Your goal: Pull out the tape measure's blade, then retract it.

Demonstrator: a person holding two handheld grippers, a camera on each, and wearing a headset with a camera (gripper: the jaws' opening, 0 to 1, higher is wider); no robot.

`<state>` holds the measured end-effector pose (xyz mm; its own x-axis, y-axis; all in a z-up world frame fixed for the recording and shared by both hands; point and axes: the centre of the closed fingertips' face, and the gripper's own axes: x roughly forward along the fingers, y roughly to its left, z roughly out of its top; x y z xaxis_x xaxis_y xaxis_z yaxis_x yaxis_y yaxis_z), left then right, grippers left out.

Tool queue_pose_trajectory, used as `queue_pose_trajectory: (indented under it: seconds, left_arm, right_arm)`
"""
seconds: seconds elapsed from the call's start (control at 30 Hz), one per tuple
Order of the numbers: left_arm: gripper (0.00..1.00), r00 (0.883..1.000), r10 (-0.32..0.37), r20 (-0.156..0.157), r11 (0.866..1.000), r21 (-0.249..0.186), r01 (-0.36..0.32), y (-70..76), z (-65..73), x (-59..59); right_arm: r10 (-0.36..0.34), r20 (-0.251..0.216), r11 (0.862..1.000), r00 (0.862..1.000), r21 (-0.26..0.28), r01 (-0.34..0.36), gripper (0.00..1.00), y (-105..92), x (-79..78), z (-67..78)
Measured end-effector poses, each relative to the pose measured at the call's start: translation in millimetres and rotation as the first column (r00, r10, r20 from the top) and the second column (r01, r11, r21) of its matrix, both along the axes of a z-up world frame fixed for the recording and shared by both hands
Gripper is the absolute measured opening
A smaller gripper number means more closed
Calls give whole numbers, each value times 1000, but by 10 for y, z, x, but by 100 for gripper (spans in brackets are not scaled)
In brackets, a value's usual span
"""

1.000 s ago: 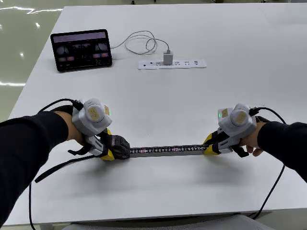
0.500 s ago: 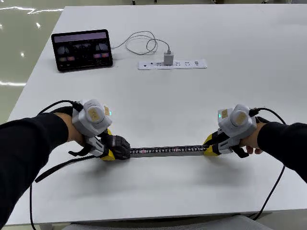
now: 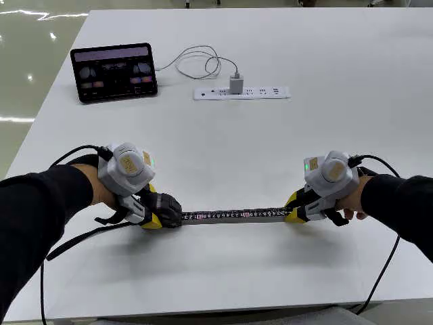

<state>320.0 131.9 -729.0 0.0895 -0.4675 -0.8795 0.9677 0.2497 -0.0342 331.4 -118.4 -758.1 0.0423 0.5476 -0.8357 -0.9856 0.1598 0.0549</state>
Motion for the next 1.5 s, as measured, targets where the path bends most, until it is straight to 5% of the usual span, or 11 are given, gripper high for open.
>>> queue_pose_trajectory:
  seconds: [0.5, 0.87, 1.0, 1.1, 1.2, 1.23, 1.27, 1.3, 1.37, 1.43, 1.5]
  left_arm:
    - [37, 995, 93, 44, 994, -58, -91, 16, 11, 32]
    - [51, 967, 249, 52, 964, -107, -243, 188, 58, 122]
    - [65, 947, 320, 41, 943, -115, -313, 267, 52, 117]
    - [76, 916, 400, 36, 904, -177, -388, 293, 93, 124]
    - [83, 900, 434, 31, 887, -192, -421, 358, 86, 89]
    - [89, 881, 472, 26, 867, -197, -458, 392, 80, 85]
    - [100, 860, 507, 57, 847, -216, -486, 425, 89, 153]
    - [99, 860, 502, 98, 854, -212, -474, 488, 122, 183]
    - [100, 827, 559, 63, 813, -238, -532, 522, 153, 156]
    - [100, 808, 589, -10, 778, -262, -571, 504, 168, 92]
    - [100, 807, 590, 17, 778, -280, -563, 535, 202, 84]
  right_arm:
    - [-55, 50, 998, 997, 5, 55, 15, 3, 33, 1]
    - [-175, 42, 982, 984, 72, 172, 23, -104, 81, 110]
    - [-227, 41, 971, 973, 81, 223, 27, -190, 86, 101]
    - [-249, 44, 966, 967, 87, 245, 32, -225, 28, 78]
    - [-280, 47, 956, 959, 110, 273, 35, -217, -21, 109]
    - [-286, 50, 953, 957, 122, 279, 36, -210, -37, 124]
    - [-291, 43, 951, 956, 123, 284, 36, -214, -57, 126]
    - [-295, 34, 949, 955, 126, 289, 36, -211, -82, 130]
    - [-296, 44, 949, 954, 129, 289, 37, -208, -137, 162]
    - [-307, 50, 944, 950, 141, 298, 38, -224, -144, 186]
    - [-315, 59, 941, 947, 149, 304, 39, -237, -163, 216]
